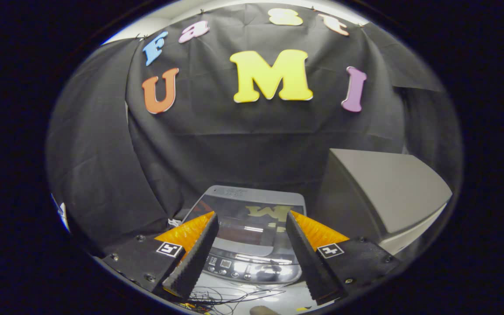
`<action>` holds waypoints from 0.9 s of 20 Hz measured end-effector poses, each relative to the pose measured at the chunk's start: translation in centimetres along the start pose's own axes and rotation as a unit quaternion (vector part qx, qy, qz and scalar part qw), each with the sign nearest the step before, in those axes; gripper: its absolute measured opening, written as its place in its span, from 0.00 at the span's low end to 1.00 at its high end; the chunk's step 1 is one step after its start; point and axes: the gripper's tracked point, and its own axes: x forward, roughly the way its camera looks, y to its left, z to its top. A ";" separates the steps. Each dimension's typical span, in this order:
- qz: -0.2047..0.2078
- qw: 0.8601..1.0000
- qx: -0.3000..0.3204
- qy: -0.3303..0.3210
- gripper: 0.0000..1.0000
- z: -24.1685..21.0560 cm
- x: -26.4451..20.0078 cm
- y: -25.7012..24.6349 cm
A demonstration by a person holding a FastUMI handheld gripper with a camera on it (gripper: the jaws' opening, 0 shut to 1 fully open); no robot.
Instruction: Put the clothes into the washing machine and then close the washing machine lid.
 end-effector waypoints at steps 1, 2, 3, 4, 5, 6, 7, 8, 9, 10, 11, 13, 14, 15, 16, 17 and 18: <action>-0.003 1.000 0.004 -0.016 0.97 -0.2 -1.6 -1.2; -0.010 0.999 0.006 -0.031 0.97 -0.4 -3.4 -2.6; -0.012 0.999 0.010 -0.047 0.97 -0.6 -5.3 -3.9; -0.012 0.998 0.019 -0.062 0.97 -0.8 -7.2 -5.1; -0.015 0.997 0.027 -0.075 0.97 -1.2 -9.1 -6.3; -0.022 0.996 0.032 -0.084 0.97 -1.7 -10.7 -7.7; -0.033 0.995 0.033 -0.088 0.97 -2.4 -12.1 -9.5; -0.044 0.994 0.033 -0.090 0.97 -3.0 -13.7 -11.2; -0.053 0.994 0.034 -0.095 0.98 -3.7 -15.2 -12.8; -0.066 0.992 0.036 -0.098 0.98 -4.7 -16.8 -14.6; -0.073 0.991 0.038 -0.101 0.98 -5.5 -18.2 -16.0; -0.091 0.989 0.042 -0.106 0.97 -7.1 -20.9 -18.8; -0.098 0.988 0.041 -0.109 0.97 -8.1 -22.3 -20.2; -0.107 0.987 0.039 -0.111 0.96 -9.1 -23.5 -21.4; -0.115 0.987 0.034 -0.109 0.96 -10.2 -24.4 -22.6; -0.124 0.986 0.030 -0.107 0.96 -11.3 -25.6 -23.7; -0.131 0.986 0.025 -0.105 0.96 -12.4 -26.8 -24.7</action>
